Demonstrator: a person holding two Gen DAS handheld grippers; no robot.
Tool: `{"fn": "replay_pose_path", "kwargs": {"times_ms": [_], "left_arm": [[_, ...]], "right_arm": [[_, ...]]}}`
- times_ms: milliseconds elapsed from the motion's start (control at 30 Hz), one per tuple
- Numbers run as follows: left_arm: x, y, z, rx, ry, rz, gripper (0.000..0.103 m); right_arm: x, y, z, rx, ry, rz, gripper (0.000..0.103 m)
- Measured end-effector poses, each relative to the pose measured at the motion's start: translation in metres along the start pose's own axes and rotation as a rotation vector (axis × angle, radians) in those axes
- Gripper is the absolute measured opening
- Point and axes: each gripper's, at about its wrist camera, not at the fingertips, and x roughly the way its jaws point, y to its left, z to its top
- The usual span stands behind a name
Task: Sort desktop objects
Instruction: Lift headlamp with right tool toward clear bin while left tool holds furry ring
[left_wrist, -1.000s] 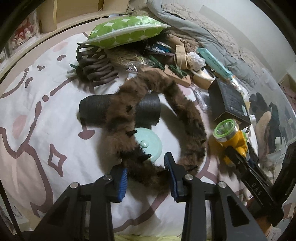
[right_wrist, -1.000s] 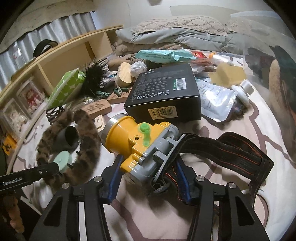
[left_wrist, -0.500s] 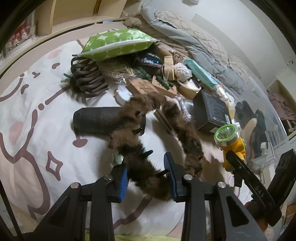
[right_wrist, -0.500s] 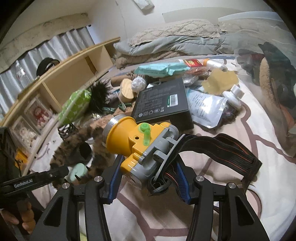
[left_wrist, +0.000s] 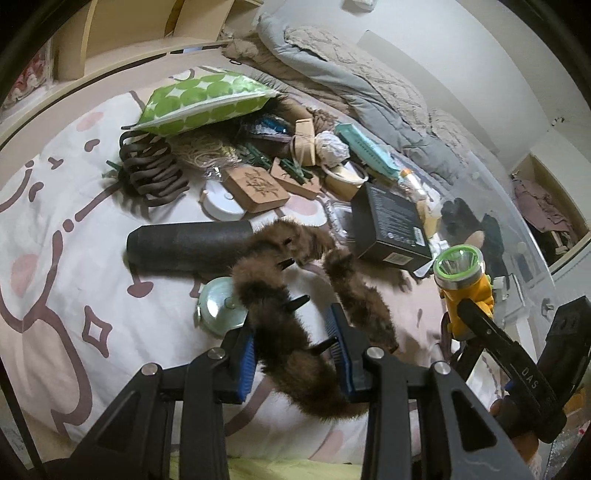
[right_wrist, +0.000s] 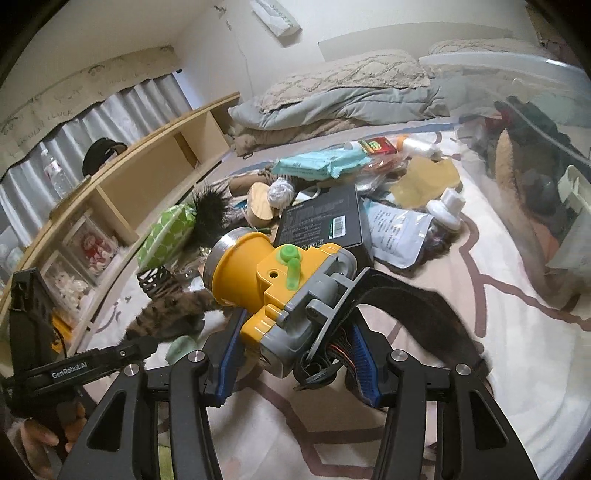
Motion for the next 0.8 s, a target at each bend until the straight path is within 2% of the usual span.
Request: {"fn": "replay_pose_path", "kwargs": {"times_ms": [300,800], "left_arm": [[-0.018,-0.016,0.008,0.024,-0.034,-0.036,0.035],[-0.056,-0.051,0.023,0.068,-0.091,-0.110,0.035]], "right_arm": [[-0.028,0.000,0.015,0.010,-0.037,0.017,0.054],[-0.108,0.006,0.060,-0.015,-0.112,0.091,0.054]]}}
